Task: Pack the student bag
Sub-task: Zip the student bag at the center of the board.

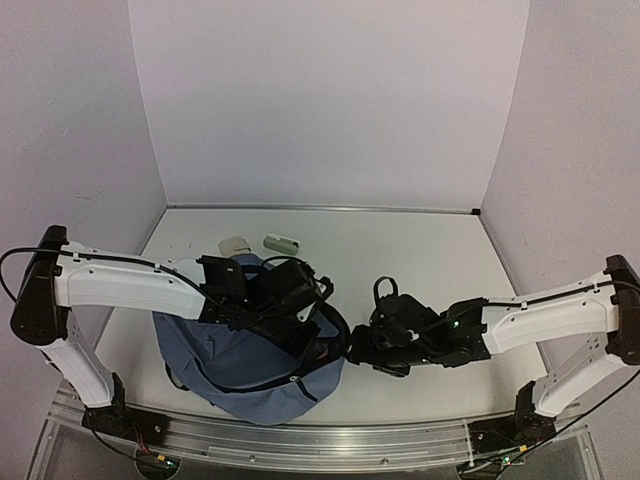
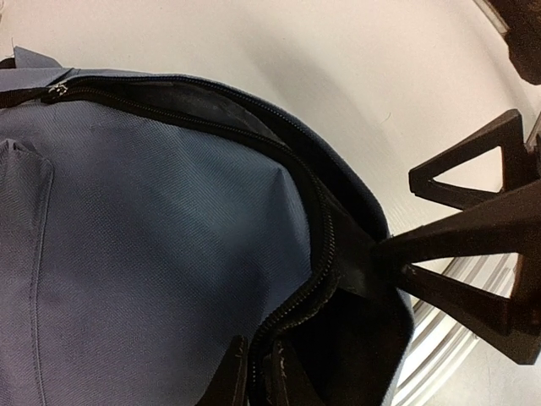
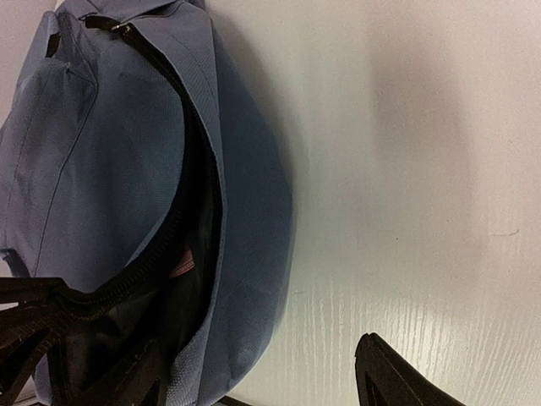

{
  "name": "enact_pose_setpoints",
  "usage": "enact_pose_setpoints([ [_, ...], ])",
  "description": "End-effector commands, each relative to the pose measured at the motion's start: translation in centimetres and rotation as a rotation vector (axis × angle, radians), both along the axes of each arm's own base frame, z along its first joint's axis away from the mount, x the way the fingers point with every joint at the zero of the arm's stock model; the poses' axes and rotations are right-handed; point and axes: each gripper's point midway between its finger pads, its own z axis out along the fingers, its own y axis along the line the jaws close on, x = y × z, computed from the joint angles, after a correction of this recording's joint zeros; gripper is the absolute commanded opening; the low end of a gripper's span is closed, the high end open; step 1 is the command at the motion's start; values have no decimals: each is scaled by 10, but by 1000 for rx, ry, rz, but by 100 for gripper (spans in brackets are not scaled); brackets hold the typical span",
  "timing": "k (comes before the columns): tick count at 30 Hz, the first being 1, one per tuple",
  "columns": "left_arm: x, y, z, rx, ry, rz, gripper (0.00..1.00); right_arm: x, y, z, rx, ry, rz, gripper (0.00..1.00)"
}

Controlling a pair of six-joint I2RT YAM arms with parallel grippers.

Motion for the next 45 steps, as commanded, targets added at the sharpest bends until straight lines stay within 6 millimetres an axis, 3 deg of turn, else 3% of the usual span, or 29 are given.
enact_pose_setpoints([
  [1, 2, -3, 17, -65, -20, 17, 9, -9, -8, 12, 2, 6, -12, 75],
  [8, -8, -14, 12, -101, 29, -34, 10, -15, -24, 8, -26, 25, -29, 75],
  [11, -21, -25, 13, -147, 83, -97, 14, -17, -28, 10, -25, 17, -29, 74],
  [15, -35, -36, 28, -254, 125, -157, 24, -20, -17, 42, 13, -89, 39, 74],
  [20, -27, -19, 44, -271, 74, -93, 46, -42, 8, 84, 46, -229, 189, 75],
  [25, -10, 26, 56, -245, -11, 82, 85, -80, 40, 95, 85, -279, 343, 78],
  [28, -6, 53, 55, -221, -17, 167, 94, -97, 56, 87, 73, -285, 404, 77],
  [33, -1, 85, 53, -206, 16, 263, 99, -106, 79, 74, 67, -288, 435, 71],
  [45, -5, 90, 56, -235, 57, 250, 100, -101, 112, 43, -25, -324, 470, 59],
])
